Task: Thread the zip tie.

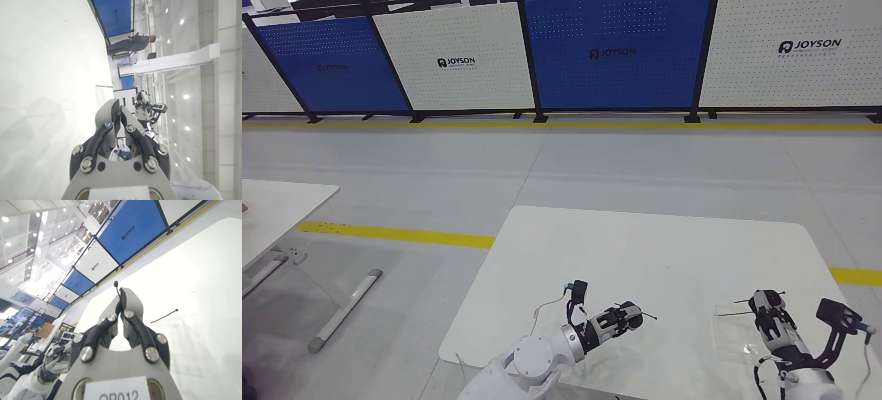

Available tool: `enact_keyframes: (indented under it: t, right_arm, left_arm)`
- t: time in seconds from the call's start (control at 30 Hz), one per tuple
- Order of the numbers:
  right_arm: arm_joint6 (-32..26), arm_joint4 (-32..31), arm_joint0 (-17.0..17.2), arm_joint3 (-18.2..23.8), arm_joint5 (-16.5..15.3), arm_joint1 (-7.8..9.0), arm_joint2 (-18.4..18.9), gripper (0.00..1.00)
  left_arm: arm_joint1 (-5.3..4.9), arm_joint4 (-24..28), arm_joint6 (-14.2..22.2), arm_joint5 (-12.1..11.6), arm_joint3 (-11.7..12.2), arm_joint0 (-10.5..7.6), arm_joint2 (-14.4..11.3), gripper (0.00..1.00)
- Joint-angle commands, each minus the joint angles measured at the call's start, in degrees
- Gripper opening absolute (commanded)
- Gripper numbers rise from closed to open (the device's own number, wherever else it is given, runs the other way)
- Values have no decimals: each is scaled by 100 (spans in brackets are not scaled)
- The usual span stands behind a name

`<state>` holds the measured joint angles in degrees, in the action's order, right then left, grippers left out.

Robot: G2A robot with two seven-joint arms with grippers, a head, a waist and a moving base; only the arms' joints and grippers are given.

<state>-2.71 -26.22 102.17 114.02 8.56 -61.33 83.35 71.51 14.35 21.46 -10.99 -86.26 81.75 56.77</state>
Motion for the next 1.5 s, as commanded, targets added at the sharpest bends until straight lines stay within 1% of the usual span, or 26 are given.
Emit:
enact_keyframes:
  t: [0.0,0.3,0.37,0.43,0.5,0.57,0.6,0.63,0.97,1.03,1.17,1.3,1.33,1.47]
  right_arm:
    - [1,0,0,0,0,0,0,0]
    - [1,0,0,0,0,0,0,0]
    - [1,0,0,0,0,0,0,0]
    - [1,0,0,0,0,0,0,0]
    - [1,0,0,0,0,0,0,0]
    - [1,0,0,0,0,0,0,0]
    - [1,0,0,0,0,0,0,0]
    - [1,0,0,0,0,0,0,0]
    - [18,9,-5,4,-15,-2,1,0]
    - [236,72,-3,-6,-278,-27,-36,0]
    - [594,304,75,-223,-931,-72,-124,0]
    - [618,673,101,-472,-1563,-106,-195,0]
    - [610,627,86,-561,-1641,-114,-236,0]
    - [610,627,86,-561,-1641,-114,-236,0]
  left_arm:
    - [0,0,0,0,0,0,0,0]
    - [0,-16,-20,2,-4,-3,0,0]
    - [-3,-272,-200,11,-68,-16,-20,0]
    - [-7,-564,-396,27,-214,10,-62,0]
    - [-16,-876,-487,68,-332,11,-107,0]
    - [-27,-1288,-474,215,-421,-24,-196,0]
    - [-26,-1414,-549,299,-451,-39,-215,0]
    - [-19,-1479,-703,349,-487,-31,-231,0]
    - [-19,-1479,-703,349,-487,-31,-231,0]
    - [-19,-1479,-703,349,-487,-31,-231,0]
    - [-19,-1479,-703,349,-487,-31,-231,0]
    - [-19,-1479,-703,349,-487,-31,-231,0]
    - [-19,-1479,-703,349,-487,-31,-231,0]
    - [-19,-1479,-703,349,-487,-31,-231,0]
